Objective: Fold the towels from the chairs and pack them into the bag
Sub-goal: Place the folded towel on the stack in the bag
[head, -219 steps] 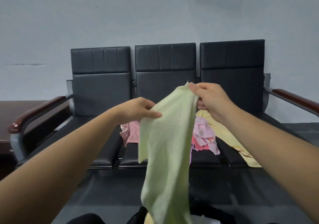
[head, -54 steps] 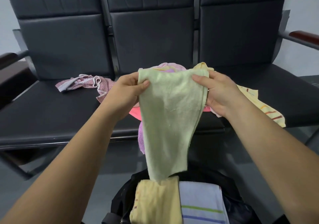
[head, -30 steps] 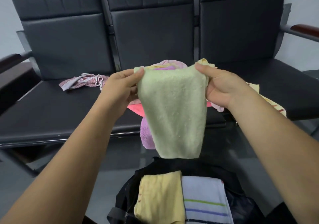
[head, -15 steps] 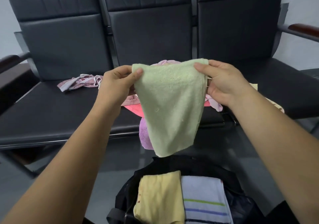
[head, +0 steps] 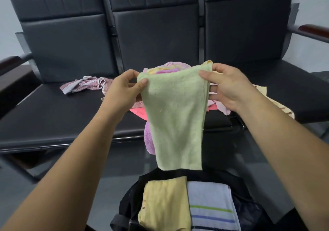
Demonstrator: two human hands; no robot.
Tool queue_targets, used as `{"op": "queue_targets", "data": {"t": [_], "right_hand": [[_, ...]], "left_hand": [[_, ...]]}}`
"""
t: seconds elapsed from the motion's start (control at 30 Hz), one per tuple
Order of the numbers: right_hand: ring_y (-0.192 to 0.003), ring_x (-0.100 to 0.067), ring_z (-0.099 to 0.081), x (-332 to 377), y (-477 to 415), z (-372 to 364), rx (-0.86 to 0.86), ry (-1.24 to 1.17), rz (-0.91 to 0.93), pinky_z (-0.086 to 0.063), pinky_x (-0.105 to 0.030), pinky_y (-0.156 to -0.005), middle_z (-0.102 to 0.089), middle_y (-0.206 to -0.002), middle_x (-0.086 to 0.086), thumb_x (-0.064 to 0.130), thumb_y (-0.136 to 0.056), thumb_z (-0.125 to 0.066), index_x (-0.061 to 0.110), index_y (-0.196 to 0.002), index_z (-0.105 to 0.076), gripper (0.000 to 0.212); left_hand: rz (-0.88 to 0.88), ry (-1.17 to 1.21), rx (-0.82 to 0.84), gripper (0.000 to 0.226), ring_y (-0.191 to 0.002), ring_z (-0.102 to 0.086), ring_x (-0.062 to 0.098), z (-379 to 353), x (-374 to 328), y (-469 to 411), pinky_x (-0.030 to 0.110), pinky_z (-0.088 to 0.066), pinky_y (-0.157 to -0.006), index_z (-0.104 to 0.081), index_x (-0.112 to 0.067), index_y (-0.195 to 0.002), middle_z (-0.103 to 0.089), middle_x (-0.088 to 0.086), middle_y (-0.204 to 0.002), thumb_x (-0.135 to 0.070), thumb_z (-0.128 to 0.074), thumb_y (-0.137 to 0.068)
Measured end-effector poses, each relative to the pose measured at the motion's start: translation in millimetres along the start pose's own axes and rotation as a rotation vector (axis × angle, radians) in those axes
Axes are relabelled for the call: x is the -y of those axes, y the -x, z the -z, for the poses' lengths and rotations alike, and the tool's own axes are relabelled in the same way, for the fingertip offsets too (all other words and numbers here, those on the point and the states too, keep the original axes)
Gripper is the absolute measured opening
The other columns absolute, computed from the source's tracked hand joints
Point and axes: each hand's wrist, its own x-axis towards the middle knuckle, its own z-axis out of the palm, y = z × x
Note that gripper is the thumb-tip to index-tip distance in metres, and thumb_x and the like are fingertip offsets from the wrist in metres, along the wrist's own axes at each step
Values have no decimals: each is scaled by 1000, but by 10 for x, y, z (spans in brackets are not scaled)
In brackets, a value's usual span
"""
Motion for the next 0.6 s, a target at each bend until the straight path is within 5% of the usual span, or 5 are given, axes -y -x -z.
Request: {"op": "queue_targets", "data": {"t": [0.2,0.3,0.47,0.6], "right_hand": [[-84,-18,-71,59,39,-9,65,-288,-61,-60,-32,-72,-75,-91,-3,16,-96,-69,9,-93,-76,10],[-76,-10,-72,97,77,4,274,-332,-97,-58,-26,-64,-75,-83,2,16,-99,-57,17,-74,-79,33],[-82,-20,-75,63,37,27,44,-187,-14,-57,-28,-62,-74,-95,-14,0,-93,-68,-3,-97,-70,6],[-95,-28,-76,23,15,-6,-81,-131,73,-61,-31,-77,-76,-103,-19,3,-90,-75,0,-96,-75,7]], "left_hand": [[107,355,79,24,-80,-57,20,15,4,-46,37,-50,-88,-68,1,-104,-64,11,-87,-21,-67,-95],[67,472,157,35,-97,-68,22,35,26,-61,31,-52,-93,-68,-1,-116,-73,12,-104,-10,-72,-82],[-83,56,-6,21,-101,-73,27,55,65,-38,34,-58,-94,-74,-6,-110,-77,12,-104,-4,-73,-90],[-97,-63,-90,15,-70,-64,9,34,63,-31,24,-54,-75,-75,-7,-99,-73,4,-82,-20,-76,-91]]}}
